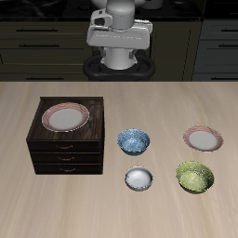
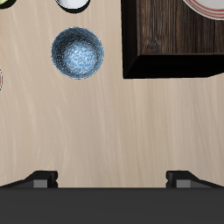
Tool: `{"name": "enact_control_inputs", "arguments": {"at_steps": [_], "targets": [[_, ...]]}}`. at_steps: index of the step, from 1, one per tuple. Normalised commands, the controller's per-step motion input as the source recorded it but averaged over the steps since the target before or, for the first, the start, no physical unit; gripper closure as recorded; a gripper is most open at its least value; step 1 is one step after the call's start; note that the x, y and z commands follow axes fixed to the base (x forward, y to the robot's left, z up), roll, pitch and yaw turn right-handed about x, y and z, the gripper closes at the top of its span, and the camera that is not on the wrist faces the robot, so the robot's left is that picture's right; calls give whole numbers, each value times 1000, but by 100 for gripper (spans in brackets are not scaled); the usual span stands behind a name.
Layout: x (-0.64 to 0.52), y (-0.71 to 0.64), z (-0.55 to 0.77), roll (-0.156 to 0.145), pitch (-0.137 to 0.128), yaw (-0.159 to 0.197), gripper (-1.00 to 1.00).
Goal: Place the green bowl onto the plate that is on the left side of the table
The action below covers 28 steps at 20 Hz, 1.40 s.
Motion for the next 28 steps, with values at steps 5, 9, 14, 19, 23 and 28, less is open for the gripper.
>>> {"name": "enact_control_inputs", "arguments": {"at_steps": [5,9,14,19,23,28], "targets": [[294,397,19,24,5,3,-100],[157,227,36,30,-6,17,-100],[341,590,148,34,0,4,-100],[264,453,145,38,-7,11,-100],[233,301,97,7,-6,-8,-100],[325,292,95,5,-23,-2,-100]]}}
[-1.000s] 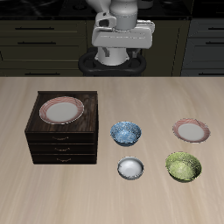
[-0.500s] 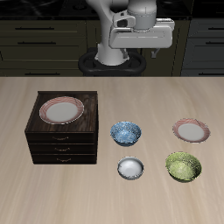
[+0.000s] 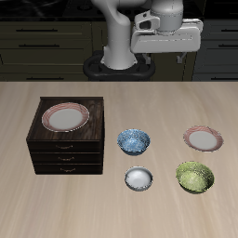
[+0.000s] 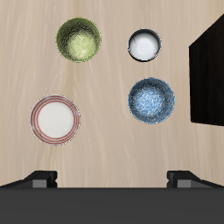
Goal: Place the green bowl onto the plate that is on the left side of the table
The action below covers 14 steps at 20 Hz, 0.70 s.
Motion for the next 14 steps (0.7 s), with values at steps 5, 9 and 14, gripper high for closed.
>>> {"name": "enact_control_inputs", "arguments": {"at_steps": [5,9,14], "targets": [[455,198,52,0,15,-56,-100],[405,204,30,8,2,-4,-100],[365,136,31,-24,-4,-16,-100]]}}
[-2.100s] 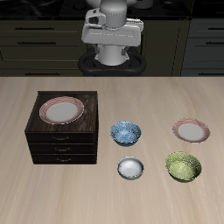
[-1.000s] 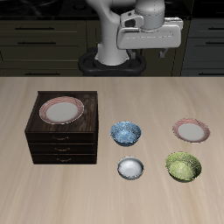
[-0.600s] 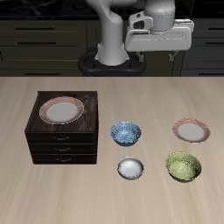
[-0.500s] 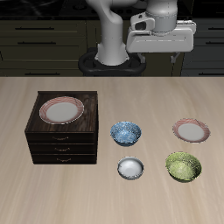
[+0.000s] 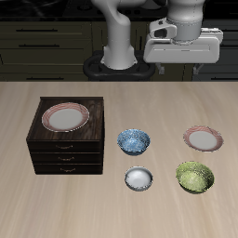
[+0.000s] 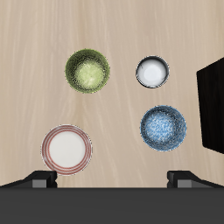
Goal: Place the green bowl onto the plate that is on the left side of the table
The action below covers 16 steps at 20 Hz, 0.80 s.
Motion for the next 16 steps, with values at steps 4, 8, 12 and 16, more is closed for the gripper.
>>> {"name": "enact_control_inputs", "arguments": {"at_steps": [4,8,12,16], "targets": [[351,171,1,3,-7,1,-100],[386,149,85,3,1,-33,-100],[249,98,92,-14,-5,-14,-100],[327,85,153,1,-13,-10,-100]]}}
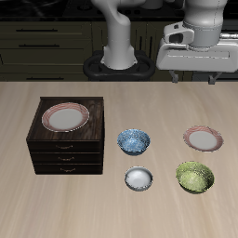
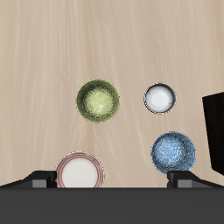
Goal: Place the green bowl onto the plate that is on the left side of the table
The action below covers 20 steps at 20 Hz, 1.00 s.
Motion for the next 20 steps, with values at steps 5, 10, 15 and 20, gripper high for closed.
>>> {"name": "enact_control_inputs", "arguments": {"at_steps": [5,10,15,20], "targets": [[327,11,105,-18,-14,5,-100],[362,11,33,-12,11,-18,-100],[214,42,4,14,-3,-13,-100],[140,-10,31,6,-20,4,-100]]}}
